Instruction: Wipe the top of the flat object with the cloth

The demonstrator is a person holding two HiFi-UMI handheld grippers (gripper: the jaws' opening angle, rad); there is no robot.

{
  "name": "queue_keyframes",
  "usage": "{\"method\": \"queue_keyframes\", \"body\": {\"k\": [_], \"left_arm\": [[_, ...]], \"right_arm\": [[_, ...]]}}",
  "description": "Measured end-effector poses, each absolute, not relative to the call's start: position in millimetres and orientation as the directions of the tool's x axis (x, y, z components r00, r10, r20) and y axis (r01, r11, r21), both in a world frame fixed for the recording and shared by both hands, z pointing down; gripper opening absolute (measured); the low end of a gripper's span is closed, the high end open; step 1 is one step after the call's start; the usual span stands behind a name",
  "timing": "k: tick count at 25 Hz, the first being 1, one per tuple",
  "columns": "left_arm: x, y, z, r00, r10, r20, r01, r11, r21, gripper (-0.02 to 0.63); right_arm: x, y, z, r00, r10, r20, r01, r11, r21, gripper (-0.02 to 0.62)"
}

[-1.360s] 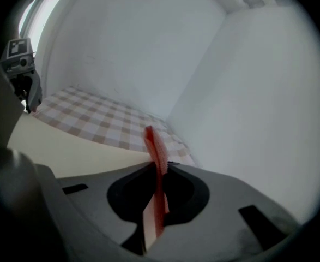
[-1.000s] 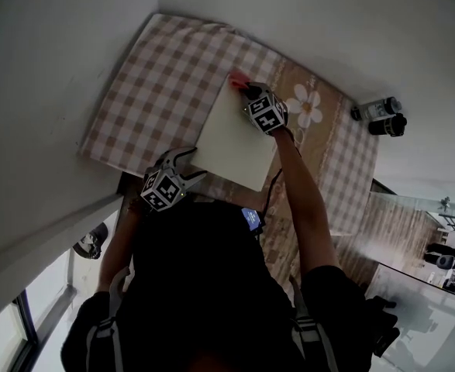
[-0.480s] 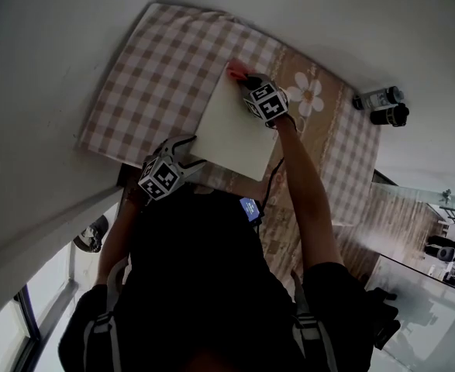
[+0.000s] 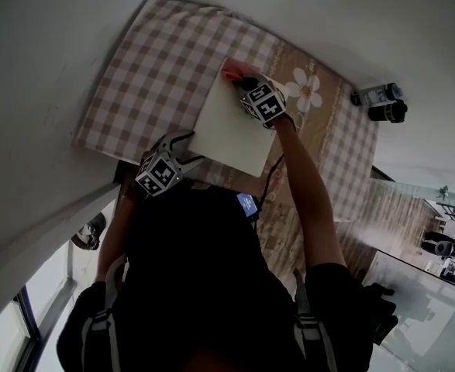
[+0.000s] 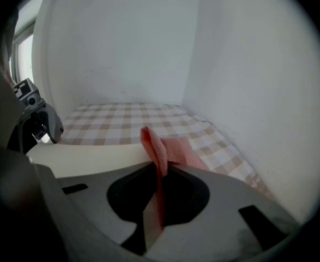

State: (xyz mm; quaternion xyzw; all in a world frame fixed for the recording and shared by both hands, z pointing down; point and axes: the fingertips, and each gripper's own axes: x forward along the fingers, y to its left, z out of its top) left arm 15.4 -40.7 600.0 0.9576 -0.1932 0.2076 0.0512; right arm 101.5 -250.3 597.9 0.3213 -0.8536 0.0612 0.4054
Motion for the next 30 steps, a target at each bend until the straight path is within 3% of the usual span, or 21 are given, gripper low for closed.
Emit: {"method": "queue_keyframes", "body": {"k": [30], "left_arm": [[15,-39,604,0.835,-0.351,0.424,-0.396,-0.918,0.021,0.316]], "right_arm": [[69,-175,596,-0.546,-0.455,0.703,-0.532,0.837,0.128,0.021]]}}
